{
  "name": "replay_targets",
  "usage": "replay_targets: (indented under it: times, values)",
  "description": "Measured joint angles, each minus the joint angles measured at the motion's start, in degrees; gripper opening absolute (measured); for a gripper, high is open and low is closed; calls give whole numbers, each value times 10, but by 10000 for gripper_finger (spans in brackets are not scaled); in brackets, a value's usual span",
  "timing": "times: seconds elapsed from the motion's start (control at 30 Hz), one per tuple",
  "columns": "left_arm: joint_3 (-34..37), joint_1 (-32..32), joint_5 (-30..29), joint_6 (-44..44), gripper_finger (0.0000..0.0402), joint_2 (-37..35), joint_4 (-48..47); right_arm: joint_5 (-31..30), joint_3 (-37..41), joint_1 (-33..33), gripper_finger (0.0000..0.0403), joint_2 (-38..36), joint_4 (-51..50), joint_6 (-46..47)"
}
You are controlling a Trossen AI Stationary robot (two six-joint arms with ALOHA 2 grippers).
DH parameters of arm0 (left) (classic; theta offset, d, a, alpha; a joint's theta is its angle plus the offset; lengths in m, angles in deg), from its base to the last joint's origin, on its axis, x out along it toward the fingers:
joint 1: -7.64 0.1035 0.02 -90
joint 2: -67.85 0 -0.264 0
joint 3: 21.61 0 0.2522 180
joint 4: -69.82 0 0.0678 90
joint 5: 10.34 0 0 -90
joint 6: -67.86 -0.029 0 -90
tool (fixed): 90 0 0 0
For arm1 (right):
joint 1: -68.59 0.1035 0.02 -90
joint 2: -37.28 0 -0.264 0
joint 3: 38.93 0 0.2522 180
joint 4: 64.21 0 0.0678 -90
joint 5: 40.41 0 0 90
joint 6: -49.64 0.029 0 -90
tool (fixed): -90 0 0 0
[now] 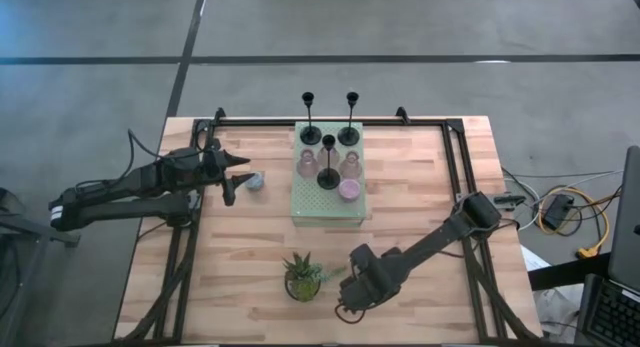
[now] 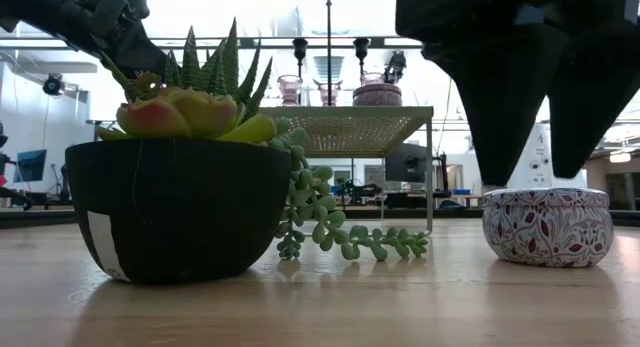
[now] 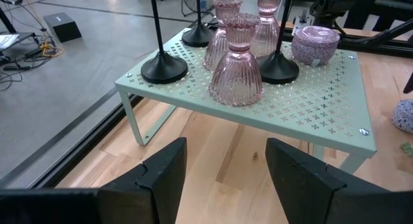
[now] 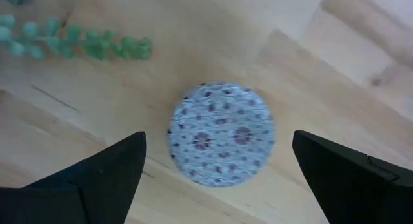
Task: Pick & Place candle stick holders
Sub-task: Put the red scented candle on the shelf
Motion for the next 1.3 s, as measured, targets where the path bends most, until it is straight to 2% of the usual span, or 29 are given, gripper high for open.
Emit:
replay_targets:
  times: [0.47,0.7,1.3]
  values:
    - [0,0,0,0,216,0,0,3,41,0,384,0,44,-15]
    - [0,0,0,0,216,0,0,43,69,-2,384,0,79,-20]
    - [0,0,0,0,216,0,0,31,92,-16,384,0,117,-18]
